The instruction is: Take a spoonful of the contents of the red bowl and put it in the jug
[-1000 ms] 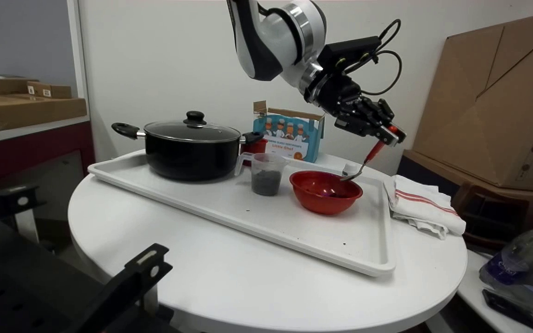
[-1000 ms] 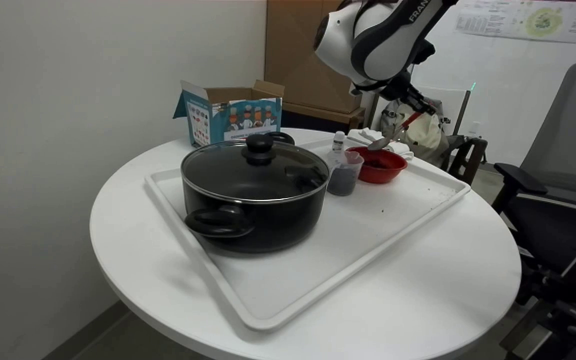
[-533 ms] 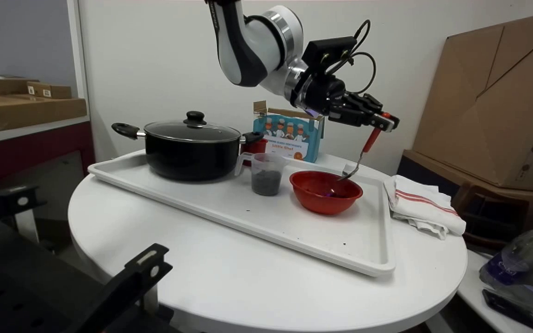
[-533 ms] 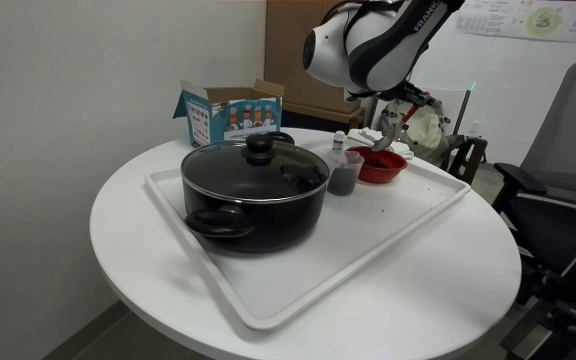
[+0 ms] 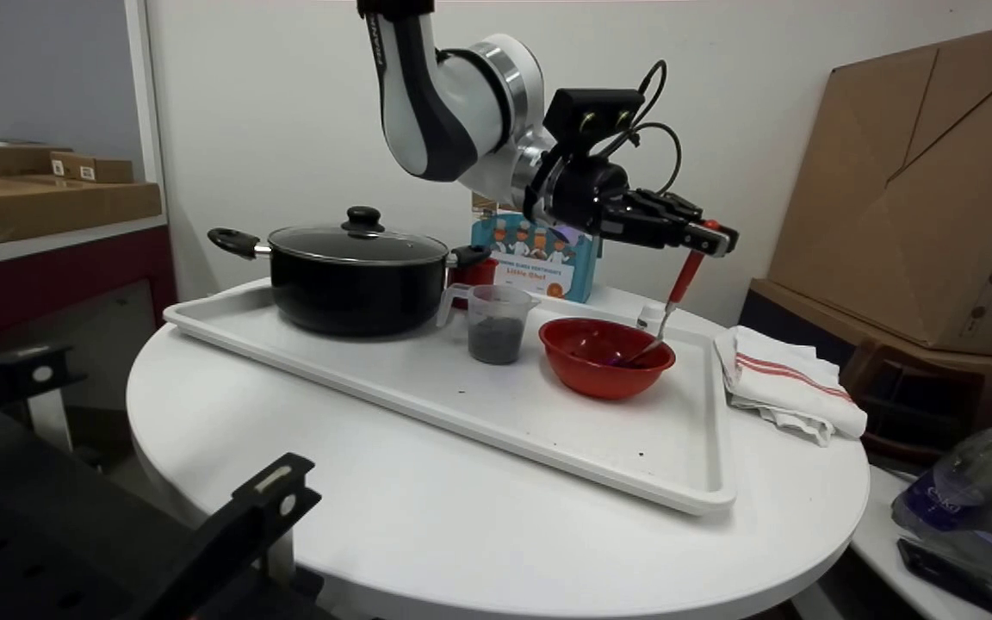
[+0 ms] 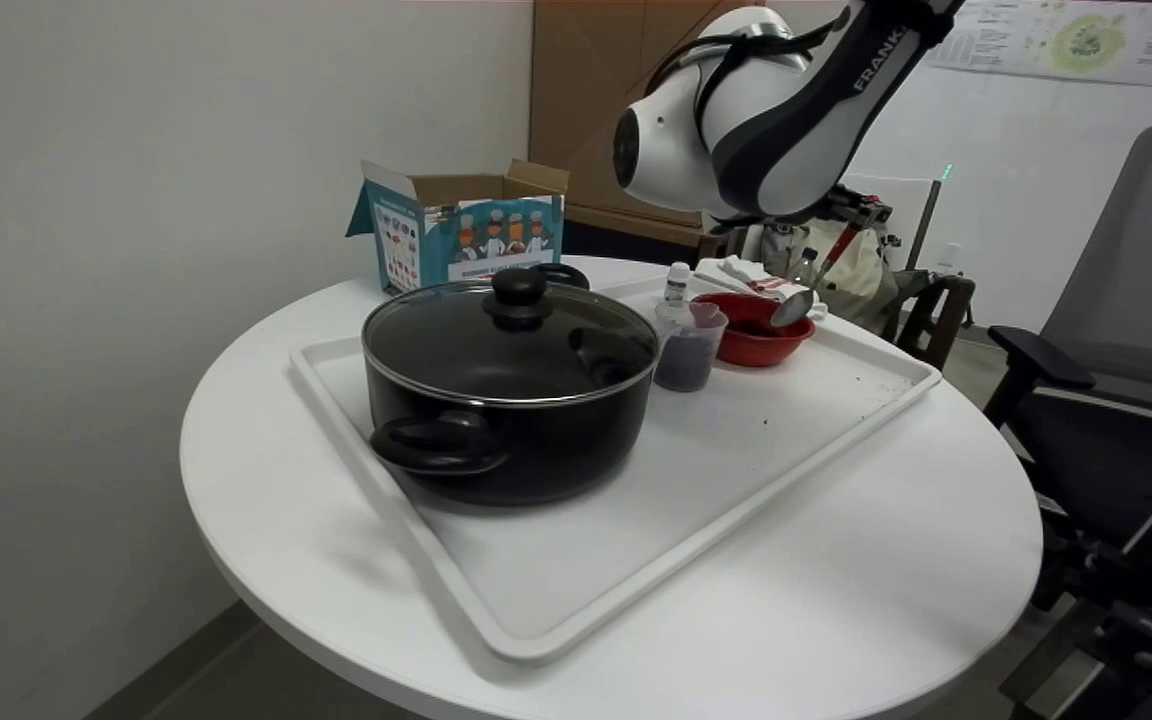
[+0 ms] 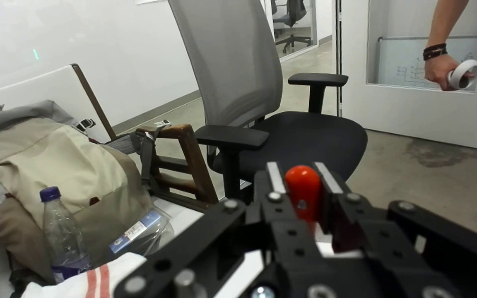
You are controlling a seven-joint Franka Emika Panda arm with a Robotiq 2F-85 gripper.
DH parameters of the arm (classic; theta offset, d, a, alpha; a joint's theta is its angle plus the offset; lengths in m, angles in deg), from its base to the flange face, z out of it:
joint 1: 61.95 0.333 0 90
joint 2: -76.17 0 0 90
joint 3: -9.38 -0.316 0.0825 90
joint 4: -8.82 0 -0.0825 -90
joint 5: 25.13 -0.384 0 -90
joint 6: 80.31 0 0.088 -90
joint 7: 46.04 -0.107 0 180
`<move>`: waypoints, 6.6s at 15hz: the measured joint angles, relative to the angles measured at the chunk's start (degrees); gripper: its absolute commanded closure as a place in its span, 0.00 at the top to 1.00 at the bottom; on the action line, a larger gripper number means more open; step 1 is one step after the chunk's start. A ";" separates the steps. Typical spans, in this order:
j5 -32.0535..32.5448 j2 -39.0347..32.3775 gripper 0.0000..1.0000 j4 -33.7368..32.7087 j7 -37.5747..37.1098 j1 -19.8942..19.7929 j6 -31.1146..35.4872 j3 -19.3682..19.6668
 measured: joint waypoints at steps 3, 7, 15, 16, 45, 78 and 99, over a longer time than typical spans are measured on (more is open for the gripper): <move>0.09 -0.07 0.09 1.60 -0.01 -0.33 -0.02 -0.21; 0.08 -0.15 0.09 3.24 -1.36 -1.14 0.16 -1.23; -2.63 -0.35 0.08 4.11 -2.62 -3.32 0.31 -3.39; -3.48 -0.35 0.09 4.07 -3.02 -3.62 0.52 -3.55; -39.90 1.91 0.08 3.08 -10.22 -10.14 17.45 -1.21; -54.88 10.27 0.09 13.93 -10.23 -11.42 34.55 0.11; -56.98 17.27 0.08 19.08 -9.75 -9.40 37.27 -1.12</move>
